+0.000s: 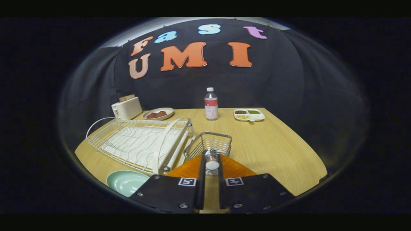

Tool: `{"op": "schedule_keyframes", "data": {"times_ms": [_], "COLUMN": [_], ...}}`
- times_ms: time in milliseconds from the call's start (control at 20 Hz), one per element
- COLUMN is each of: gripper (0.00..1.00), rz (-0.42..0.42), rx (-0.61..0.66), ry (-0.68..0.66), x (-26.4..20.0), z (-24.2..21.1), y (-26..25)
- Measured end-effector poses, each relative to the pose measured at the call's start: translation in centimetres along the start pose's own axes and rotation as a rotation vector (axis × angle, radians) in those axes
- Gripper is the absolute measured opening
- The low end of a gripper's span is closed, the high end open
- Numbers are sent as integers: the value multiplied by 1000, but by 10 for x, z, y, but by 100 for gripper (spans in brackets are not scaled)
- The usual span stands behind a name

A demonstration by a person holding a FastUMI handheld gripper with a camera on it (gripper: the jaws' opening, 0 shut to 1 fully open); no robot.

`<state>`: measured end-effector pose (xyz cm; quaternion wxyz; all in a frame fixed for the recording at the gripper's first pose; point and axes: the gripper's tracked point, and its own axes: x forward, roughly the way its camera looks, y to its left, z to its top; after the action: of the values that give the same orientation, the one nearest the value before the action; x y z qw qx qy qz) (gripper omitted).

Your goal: Take the plate from the dish rack, then take the spoon from the basket and place it into the plate.

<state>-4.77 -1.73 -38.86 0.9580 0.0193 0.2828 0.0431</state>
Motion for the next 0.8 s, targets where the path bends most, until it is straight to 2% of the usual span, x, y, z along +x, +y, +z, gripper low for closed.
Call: {"op": "schedule_keyframes", "data": {"times_ms": [50, 200, 600, 800], "gripper": [16, 15, 12, 11], "rz": [6, 22, 2, 24], "rx": [1, 11, 28, 63], "ry": [-2, 9, -16, -28], "x": [-2, -4, -11, -28], "z": [2, 7, 54, 87], "y": [0, 2, -2, 2]}}
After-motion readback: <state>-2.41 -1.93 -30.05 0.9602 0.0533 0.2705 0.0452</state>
